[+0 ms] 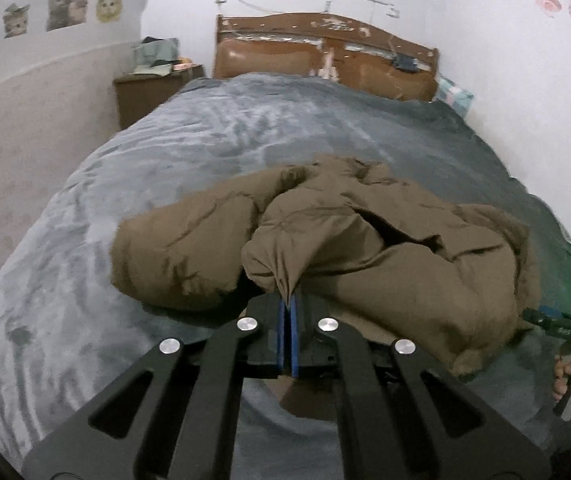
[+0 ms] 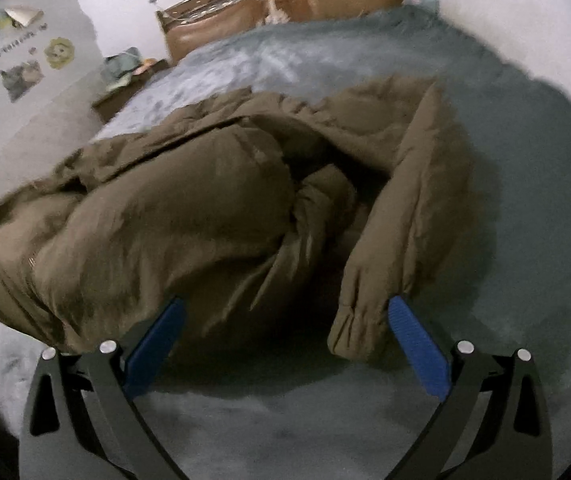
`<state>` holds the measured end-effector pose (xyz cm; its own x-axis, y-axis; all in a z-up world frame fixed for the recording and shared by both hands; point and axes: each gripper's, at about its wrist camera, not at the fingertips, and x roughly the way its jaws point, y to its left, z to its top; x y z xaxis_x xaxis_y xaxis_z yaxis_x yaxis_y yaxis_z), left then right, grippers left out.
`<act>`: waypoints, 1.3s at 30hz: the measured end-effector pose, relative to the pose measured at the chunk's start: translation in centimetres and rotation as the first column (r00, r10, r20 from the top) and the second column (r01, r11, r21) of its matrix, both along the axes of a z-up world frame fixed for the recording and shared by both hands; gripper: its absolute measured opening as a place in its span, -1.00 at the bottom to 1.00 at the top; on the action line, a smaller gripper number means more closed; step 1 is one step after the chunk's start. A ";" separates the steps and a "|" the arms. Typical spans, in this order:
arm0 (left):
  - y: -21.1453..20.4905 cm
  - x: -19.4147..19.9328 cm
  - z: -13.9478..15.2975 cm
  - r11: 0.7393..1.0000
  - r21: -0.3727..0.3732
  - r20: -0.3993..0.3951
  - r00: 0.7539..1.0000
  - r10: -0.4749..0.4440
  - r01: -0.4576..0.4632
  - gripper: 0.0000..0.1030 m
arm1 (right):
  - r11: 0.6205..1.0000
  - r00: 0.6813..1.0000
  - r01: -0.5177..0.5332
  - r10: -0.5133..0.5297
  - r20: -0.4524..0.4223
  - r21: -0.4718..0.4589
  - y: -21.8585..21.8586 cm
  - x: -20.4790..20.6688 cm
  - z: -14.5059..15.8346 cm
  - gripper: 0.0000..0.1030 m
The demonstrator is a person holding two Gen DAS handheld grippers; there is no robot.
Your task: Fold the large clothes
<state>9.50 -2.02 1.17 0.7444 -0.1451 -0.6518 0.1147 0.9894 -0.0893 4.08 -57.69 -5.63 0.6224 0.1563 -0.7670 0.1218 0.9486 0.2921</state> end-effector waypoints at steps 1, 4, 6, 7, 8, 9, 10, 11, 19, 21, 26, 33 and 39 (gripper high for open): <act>0.3 0.1 -0.3 1.000 0.002 -0.009 1.000 0.006 -0.006 -1.00 | 0.999 1.000 -0.019 0.019 0.000 0.025 0.5 0.3 -0.4 0.96; 1.4 0.5 -2.0 1.000 0.007 -0.040 0.999 0.013 -0.012 -1.00 | 0.995 0.995 -0.099 0.099 -0.009 0.025 2.7 1.4 -1.7 0.96; 1.4 0.6 -3.5 1.000 0.016 -0.049 0.999 0.006 -0.005 -1.00 | 0.989 0.988 -0.147 0.146 -0.044 -0.008 4.2 2.1 -3.2 0.92; 0.6 0.9 -3.9 1.000 0.015 -0.051 0.999 0.005 -0.004 -1.00 | 0.987 0.986 -0.161 0.159 -0.055 -0.023 4.7 2.3 -3.7 0.85; 0.7 1.0 -4.2 1.000 0.011 -0.054 0.999 0.002 -0.001 -1.00 | 0.985 0.985 -0.165 0.162 -0.064 -0.051 5.1 2.8 -4.2 0.79; 0.9 1.2 -4.4 1.000 0.009 -0.057 0.998 -0.003 0.004 -1.00 | 0.985 0.986 -0.162 0.159 -0.056 -0.062 5.4 3.1 -4.4 0.74; 0.7 1.6 -4.6 1.000 0.007 -0.057 0.998 -0.005 0.006 -1.00 | 0.986 0.987 -0.157 0.156 -0.024 -0.059 5.5 3.5 -4.1 0.68; 0.3 2.1 -4.7 1.000 0.001 -0.053 0.999 -0.004 0.004 -1.00 | 0.987 0.988 -0.153 0.154 0.012 -0.056 5.6 3.7 -3.5 0.63; -0.6 1.7 -5.3 1.000 0.014 -0.041 0.999 -0.024 0.025 -1.00 | 0.967 0.982 -0.188 0.187 -0.023 -0.169 8.1 4.5 -3.7 -0.18; -0.1 1.2 -5.0 1.000 0.016 -0.035 0.999 -0.024 0.025 -0.99 | 0.962 0.981 -0.163 0.181 0.065 -0.218 8.1 3.8 -0.8 0.40; 0.0 1.1 -5.4 1.000 0.009 -0.040 0.999 -0.022 0.023 -0.99 | 0.970 0.949 -0.237 0.241 0.203 -0.044 8.1 3.5 0.9 0.92; 0.4 1.3 -5.9 1.000 0.003 -0.051 0.999 -0.016 0.017 -0.99 | 0.970 0.989 -0.125 0.105 -0.101 -0.208 5.8 6.1 -5.7 0.94; 0.1 1.8 -6.4 1.000 0.009 -0.064 0.998 -0.012 0.013 -0.99 | 0.991 0.992 -0.095 0.086 -0.092 -0.090 5.5 7.8 -6.5 0.96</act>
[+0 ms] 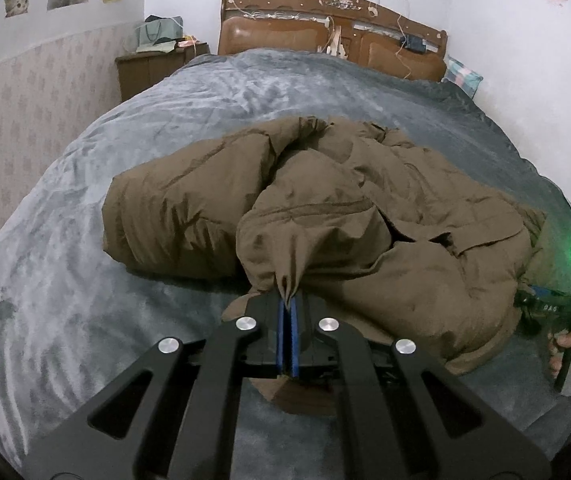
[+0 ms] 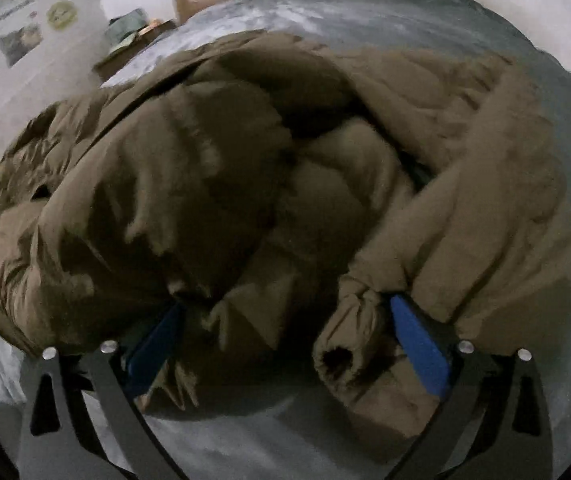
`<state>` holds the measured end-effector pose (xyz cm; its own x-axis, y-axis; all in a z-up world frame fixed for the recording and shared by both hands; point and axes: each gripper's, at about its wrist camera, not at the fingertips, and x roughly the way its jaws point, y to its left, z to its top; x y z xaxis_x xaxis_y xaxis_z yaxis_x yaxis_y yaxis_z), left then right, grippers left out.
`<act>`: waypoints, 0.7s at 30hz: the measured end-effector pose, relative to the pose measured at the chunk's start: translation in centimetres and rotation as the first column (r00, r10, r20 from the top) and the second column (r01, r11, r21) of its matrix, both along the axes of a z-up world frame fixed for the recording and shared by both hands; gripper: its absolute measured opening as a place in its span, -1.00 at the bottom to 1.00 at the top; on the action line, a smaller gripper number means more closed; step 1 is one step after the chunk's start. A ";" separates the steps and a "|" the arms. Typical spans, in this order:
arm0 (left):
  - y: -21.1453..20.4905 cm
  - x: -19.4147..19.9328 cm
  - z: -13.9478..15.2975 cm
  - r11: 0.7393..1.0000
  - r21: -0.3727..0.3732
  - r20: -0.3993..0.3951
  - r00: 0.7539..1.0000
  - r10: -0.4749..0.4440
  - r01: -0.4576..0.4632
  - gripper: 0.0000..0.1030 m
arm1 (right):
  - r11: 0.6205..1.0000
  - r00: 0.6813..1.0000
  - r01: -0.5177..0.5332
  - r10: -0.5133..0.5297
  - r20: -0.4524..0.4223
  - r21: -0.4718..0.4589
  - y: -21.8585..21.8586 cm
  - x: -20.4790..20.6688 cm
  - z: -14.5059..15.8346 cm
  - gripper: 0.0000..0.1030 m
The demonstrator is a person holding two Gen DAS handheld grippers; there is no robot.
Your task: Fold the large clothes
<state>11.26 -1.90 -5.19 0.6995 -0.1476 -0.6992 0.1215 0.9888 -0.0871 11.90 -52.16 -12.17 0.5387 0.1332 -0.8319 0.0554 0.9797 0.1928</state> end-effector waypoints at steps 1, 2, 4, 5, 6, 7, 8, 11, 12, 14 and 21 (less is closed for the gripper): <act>-0.1 0.1 -0.1 1.000 0.000 -0.002 1.000 0.002 -0.002 -0.99 | 1.000 1.000 -0.024 0.024 0.007 -0.012 0.6 0.4 -0.3 0.77; -0.1 0.2 -0.1 1.000 0.002 -0.005 1.000 0.002 -0.002 -0.99 | 0.998 0.999 -0.044 0.045 0.017 -0.045 1.5 0.7 -0.3 0.13; -0.3 0.5 -0.3 1.000 0.000 -0.014 1.000 -0.007 0.007 -0.98 | 0.995 0.997 -0.061 0.064 0.038 -0.076 2.1 1.0 0.3 -0.61; -0.3 0.5 -0.3 1.000 0.003 -0.014 1.000 -0.011 0.011 -0.98 | 0.996 0.995 -0.073 0.076 0.057 -0.054 2.3 1.3 1.4 -0.88; -0.3 0.5 -0.3 1.000 0.008 -0.012 1.000 -0.014 0.014 -0.98 | 0.995 0.994 -0.080 0.084 0.067 -0.053 2.5 1.1 2.2 -0.90; -0.3 0.5 0.0 1.000 0.005 -0.006 1.000 -0.015 0.015 -0.98 | 0.994 0.992 -0.082 0.088 0.093 -0.066 2.7 1.0 3.8 -0.92; -0.1 0.4 0.3 1.000 -0.004 0.003 1.000 -0.016 0.016 -0.98 | 0.994 0.989 -0.082 0.089 0.118 -0.066 2.6 0.9 5.1 -0.93; 0.6 0.2 2.3 0.999 -0.042 0.043 0.999 -0.012 0.013 -0.98 | 0.998 0.971 -0.048 0.057 0.233 -0.040 2.3 -0.3 10.7 -0.94; 0.9 0.0 3.5 0.998 -0.067 0.073 0.997 -0.010 0.015 -0.98 | 0.999 0.958 -0.041 0.049 0.281 -0.036 1.9 -1.0 12.8 -0.95; 1.3 -0.5 5.6 0.995 -0.099 0.118 0.993 -0.016 0.027 -0.98 | 0.999 0.934 -0.028 0.034 0.355 -0.022 0.3 -3.1 15.9 -0.99; 2.0 -3.2 12.0 0.985 -0.145 0.235 0.970 -0.057 0.093 -0.83 | 1.000 0.810 0.001 0.002 0.587 -0.005 -3.4 -10.8 24.4 -1.00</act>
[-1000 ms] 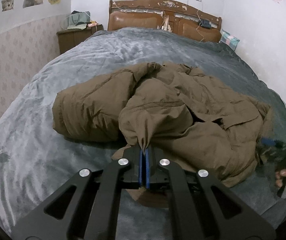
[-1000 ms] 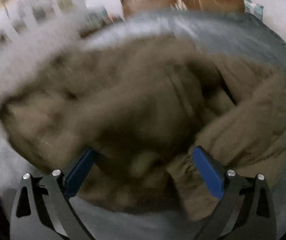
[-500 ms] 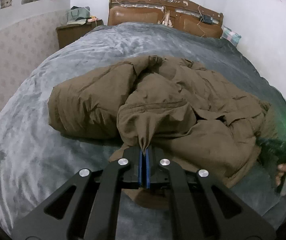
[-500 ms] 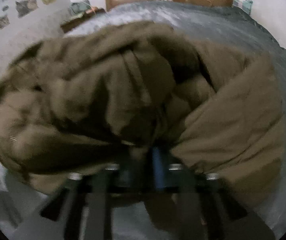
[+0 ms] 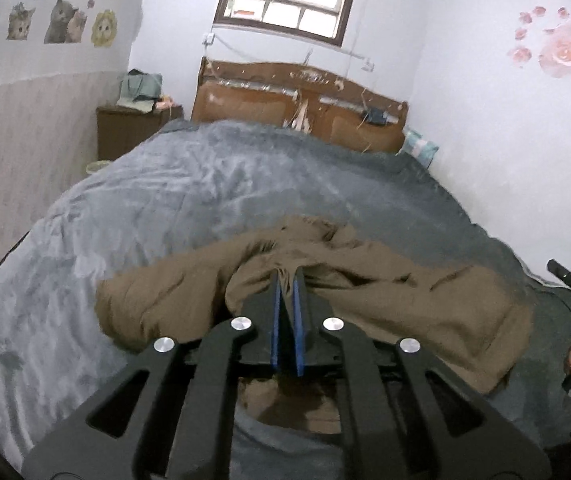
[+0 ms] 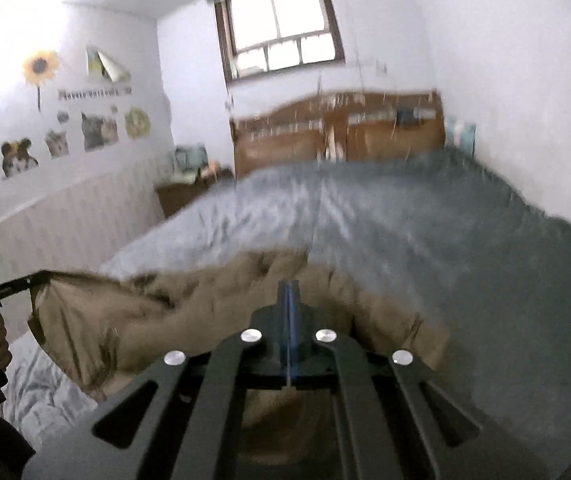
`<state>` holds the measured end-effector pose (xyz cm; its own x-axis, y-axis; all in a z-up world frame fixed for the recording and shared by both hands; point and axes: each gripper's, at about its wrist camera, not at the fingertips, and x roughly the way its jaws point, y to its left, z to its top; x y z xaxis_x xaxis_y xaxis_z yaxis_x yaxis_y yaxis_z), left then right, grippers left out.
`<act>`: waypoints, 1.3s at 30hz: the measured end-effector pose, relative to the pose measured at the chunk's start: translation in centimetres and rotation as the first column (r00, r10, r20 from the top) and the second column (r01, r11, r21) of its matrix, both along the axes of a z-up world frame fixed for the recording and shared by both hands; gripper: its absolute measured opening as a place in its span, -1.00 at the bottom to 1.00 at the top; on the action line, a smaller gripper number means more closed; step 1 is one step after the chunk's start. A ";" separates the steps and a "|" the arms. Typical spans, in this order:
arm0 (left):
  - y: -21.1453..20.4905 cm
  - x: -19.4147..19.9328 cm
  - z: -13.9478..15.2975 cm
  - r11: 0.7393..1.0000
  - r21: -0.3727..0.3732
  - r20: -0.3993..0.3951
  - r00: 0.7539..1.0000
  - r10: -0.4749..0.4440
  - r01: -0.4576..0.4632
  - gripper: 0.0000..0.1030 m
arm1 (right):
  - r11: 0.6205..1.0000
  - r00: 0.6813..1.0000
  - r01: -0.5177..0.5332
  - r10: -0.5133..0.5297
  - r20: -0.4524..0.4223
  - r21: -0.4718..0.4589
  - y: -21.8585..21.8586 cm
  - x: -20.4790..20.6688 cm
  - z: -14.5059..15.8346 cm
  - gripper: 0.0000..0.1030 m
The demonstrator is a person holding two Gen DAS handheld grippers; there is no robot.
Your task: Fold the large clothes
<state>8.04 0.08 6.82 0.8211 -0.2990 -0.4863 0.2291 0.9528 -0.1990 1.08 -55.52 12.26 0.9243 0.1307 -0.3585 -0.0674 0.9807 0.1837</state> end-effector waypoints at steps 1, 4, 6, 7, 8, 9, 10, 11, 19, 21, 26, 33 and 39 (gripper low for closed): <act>-0.2 0.0 0.2 1.000 0.031 -0.009 1.000 0.004 -0.004 -0.81 | 1.000 1.000 0.001 -0.001 0.009 0.003 -0.3 -0.8 0.3 -1.00; -0.3 0.7 -1.5 0.979 0.190 -0.032 0.996 0.087 -0.080 0.14 | 1.000 0.999 0.028 -0.028 -0.042 -0.002 -1.3 -1.1 -1.1 -0.67; 0.3 1.1 -3.5 0.965 0.234 -0.079 0.987 0.140 -0.118 0.19 | 0.999 0.990 0.030 -0.028 -0.138 0.011 -1.9 -0.8 -3.3 0.58; 0.8 1.2 -5.1 0.965 0.241 -0.132 0.982 0.136 -0.101 0.20 | 1.000 0.986 0.025 -0.022 -0.163 0.012 -1.9 -2.4 -4.2 0.73; 1.2 1.0 -6.1 0.964 0.247 -0.157 0.978 0.138 -0.096 0.21 | 1.000 0.983 0.018 -0.017 -0.181 0.002 -1.7 -3.2 -5.1 0.73; 1.6 0.6 -7.3 0.957 0.273 -0.182 0.972 0.147 -0.093 0.28 | 1.000 0.978 0.005 -0.008 -0.210 -0.014 -1.4 -4.3 -6.4 0.73; 1.7 0.2 -8.1 0.951 0.297 -0.199 0.968 0.152 -0.089 0.31 | 1.000 0.972 -0.012 0.008 -0.234 -0.014 -1.3 -5.0 -7.3 0.73; 1.8 -0.2 -8.7 0.948 0.308 -0.216 0.964 0.155 -0.083 0.40 | 0.999 0.958 -0.046 0.046 -0.283 0.007 -1.2 -5.4 -8.5 0.73; -2.2 -3.3 -16.0 0.917 0.366 -0.472 0.881 0.036 0.158 0.46 | 0.895 0.643 -0.440 0.368 -0.672 0.069 5.4 -4.4 -19.1 0.72; -3.1 -2.7 -17.4 0.910 0.373 -0.514 0.857 0.039 0.182 0.46 | 0.904 0.600 -0.426 0.304 -0.740 0.026 5.5 -3.5 -21.3 0.70; -2.9 0.4 -19.4 0.904 0.414 -0.518 0.844 0.141 0.103 0.69 | 0.989 0.755 -0.137 0.137 -0.641 0.051 -0.4 -0.7 -20.0 0.70; -4.1 4.9 -19.1 0.900 0.433 -0.434 0.885 0.169 0.041 0.77 | 0.994 0.784 -0.096 0.045 -0.619 -0.049 1.0 3.1 -21.7 0.59; -2.9 6.3 -17.5 0.953 0.299 -0.443 0.892 0.089 0.053 -0.50 | 0.987 0.759 -0.158 0.118 -0.641 -0.005 2.2 3.7 -21.5 -0.72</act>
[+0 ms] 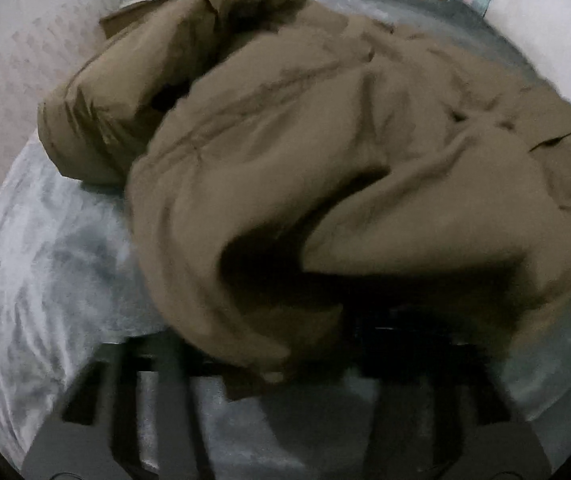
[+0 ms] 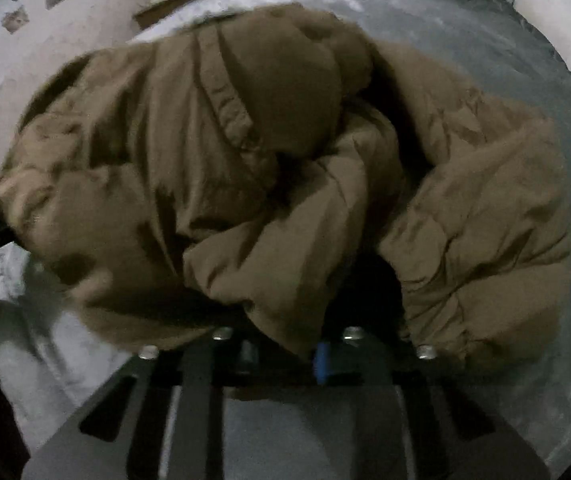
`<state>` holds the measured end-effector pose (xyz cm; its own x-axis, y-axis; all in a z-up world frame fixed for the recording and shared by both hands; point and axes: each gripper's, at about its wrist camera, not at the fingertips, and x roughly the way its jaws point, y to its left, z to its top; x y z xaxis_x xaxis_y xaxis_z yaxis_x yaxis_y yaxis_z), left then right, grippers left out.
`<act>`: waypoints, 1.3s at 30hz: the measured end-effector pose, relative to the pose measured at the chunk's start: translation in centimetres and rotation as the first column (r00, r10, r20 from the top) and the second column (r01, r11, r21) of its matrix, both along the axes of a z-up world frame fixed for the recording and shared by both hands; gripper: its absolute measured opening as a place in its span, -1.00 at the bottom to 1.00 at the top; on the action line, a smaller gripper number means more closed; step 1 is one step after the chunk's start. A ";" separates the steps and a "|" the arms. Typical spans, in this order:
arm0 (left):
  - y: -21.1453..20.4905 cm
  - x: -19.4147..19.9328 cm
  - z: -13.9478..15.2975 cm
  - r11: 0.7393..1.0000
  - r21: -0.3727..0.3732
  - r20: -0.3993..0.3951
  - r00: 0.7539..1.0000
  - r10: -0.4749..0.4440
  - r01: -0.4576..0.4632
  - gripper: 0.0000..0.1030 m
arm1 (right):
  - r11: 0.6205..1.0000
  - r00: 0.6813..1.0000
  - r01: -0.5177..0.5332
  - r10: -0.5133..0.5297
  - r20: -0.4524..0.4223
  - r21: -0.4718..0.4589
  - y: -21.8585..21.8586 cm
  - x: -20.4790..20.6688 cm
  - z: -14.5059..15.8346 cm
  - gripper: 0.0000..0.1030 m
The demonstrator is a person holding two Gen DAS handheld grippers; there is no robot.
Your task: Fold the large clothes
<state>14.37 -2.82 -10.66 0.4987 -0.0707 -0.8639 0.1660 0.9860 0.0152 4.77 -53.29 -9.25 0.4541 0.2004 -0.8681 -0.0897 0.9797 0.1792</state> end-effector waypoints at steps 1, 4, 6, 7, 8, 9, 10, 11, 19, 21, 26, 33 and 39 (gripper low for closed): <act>0.3 0.1 1.2 1.000 -0.026 0.019 1.000 -0.006 0.006 -0.54 | 1.000 1.000 -0.004 0.004 0.024 0.012 0.1 -0.2 1.0 -0.76; 1.4 -0.7 5.6 0.995 -0.096 0.100 0.995 0.000 0.010 -0.62 | 0.998 0.990 0.000 -0.009 0.139 0.070 0.2 -1.7 5.6 -0.78; 2.2 -1.2 8.9 0.991 -0.133 0.152 0.988 0.005 0.015 -0.62 | 0.993 0.974 0.008 -0.035 0.226 0.117 -0.4 -3.5 8.8 -0.78; 2.9 -1.5 11.3 0.987 -0.159 0.180 0.984 0.003 0.026 -0.62 | 0.990 0.967 0.012 -0.048 0.251 0.141 -0.7 -4.0 10.1 -0.78; 3.3 -1.7 12.9 0.985 -0.171 0.194 0.981 -0.001 0.035 -0.62 | 0.986 0.959 0.018 -0.064 0.275 0.165 -1.4 -5.7 11.2 -0.79; 3.7 -1.9 14.4 0.983 -0.177 0.210 0.978 -0.009 0.047 -0.62 | 0.982 0.954 0.017 -0.073 0.292 0.190 -1.7 -6.1 12.3 -0.79; 3.9 -2.9 15.4 0.983 -0.177 0.223 0.975 -0.016 0.057 -0.62 | 0.978 0.950 0.011 -0.075 0.303 0.207 -1.9 -6.6 13.1 -0.79; 4.3 -3.3 16.6 0.983 -0.172 0.237 0.971 -0.025 0.068 -0.62 | 0.975 0.948 0.003 -0.074 0.309 0.223 -2.1 -7.2 13.9 -0.79; 2.7 -9.4 16.0 0.982 -0.063 0.123 0.978 -0.169 0.178 -0.16 | 0.986 0.973 -0.052 0.015 0.230 0.157 -0.9 -11.7 14.1 -0.36; 3.6 -10.9 13.9 0.980 -0.046 0.064 0.979 -0.193 0.196 0.09 | 0.998 0.981 -0.059 0.051 0.189 0.033 -0.7 -13.4 13.0 0.05; 5.6 -9.2 14.1 0.992 -0.068 0.044 0.993 -0.108 0.111 0.57 | 1.000 0.977 0.018 -0.022 0.212 0.024 -3.9 -15.0 12.6 0.54; 10.3 -6.1 14.2 0.995 -0.015 0.157 0.983 0.098 -0.097 0.78 | 0.937 0.912 0.348 -0.331 0.243 -0.028 -10.7 -9.5 12.2 0.76; 10.9 3.8 9.8 0.983 -0.075 0.036 0.985 0.171 -0.168 0.79 | 0.834 0.836 0.548 -0.549 0.005 0.066 -16.9 -1.3 5.2 0.76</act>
<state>18.21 8.13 -0.84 0.5444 -0.0428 -0.8377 -0.0033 0.9986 -0.0532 3.43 -70.22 -4.04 0.5241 -0.0364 -0.8509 0.4542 0.8571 0.2431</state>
